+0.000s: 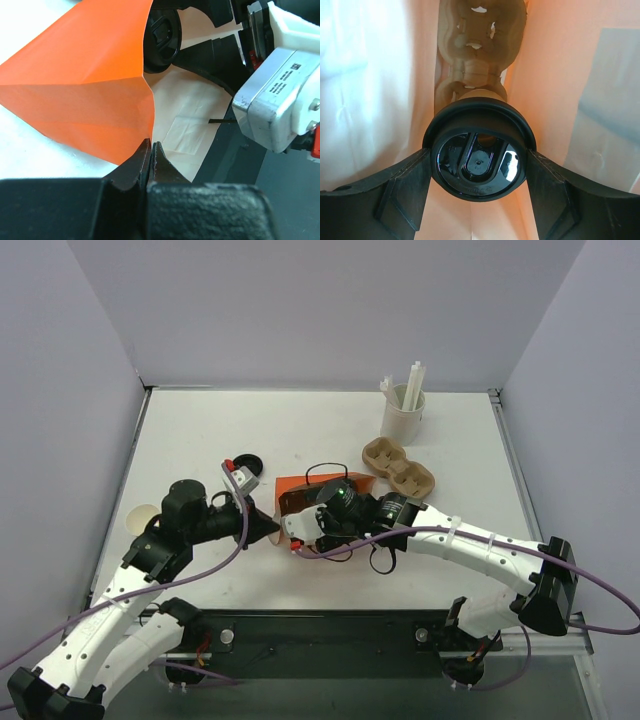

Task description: Pack the takeout coffee

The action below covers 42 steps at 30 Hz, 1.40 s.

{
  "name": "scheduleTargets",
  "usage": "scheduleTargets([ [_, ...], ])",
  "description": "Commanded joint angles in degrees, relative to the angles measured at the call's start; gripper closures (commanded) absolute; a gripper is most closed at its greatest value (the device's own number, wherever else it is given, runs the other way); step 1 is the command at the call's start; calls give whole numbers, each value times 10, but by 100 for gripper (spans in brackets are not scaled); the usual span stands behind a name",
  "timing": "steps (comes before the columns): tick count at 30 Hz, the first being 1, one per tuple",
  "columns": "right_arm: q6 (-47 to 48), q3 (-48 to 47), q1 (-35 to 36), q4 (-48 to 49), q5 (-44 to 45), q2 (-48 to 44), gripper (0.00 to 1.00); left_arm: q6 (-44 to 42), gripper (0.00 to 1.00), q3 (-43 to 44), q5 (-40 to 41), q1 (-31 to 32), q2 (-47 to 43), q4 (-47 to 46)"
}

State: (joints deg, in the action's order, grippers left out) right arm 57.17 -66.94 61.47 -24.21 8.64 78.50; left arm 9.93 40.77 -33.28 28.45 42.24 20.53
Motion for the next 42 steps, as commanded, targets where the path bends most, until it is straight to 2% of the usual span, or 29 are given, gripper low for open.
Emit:
scheduleTargets([
  [1,6,4,-13,3,-6,-8,62,-18,100,-3,-24,2,-8,-47],
  [17,33,16,-34,63,-15,24,62,20,100,-25,-43,2,-9,-90],
  [33,37,70,-48,164,-21,14,63,32,100,-38,-44,2,-19,-78],
  [42,42,78,-57,174,-15,21,63,33,100,-37,-42,2,-24,-67],
])
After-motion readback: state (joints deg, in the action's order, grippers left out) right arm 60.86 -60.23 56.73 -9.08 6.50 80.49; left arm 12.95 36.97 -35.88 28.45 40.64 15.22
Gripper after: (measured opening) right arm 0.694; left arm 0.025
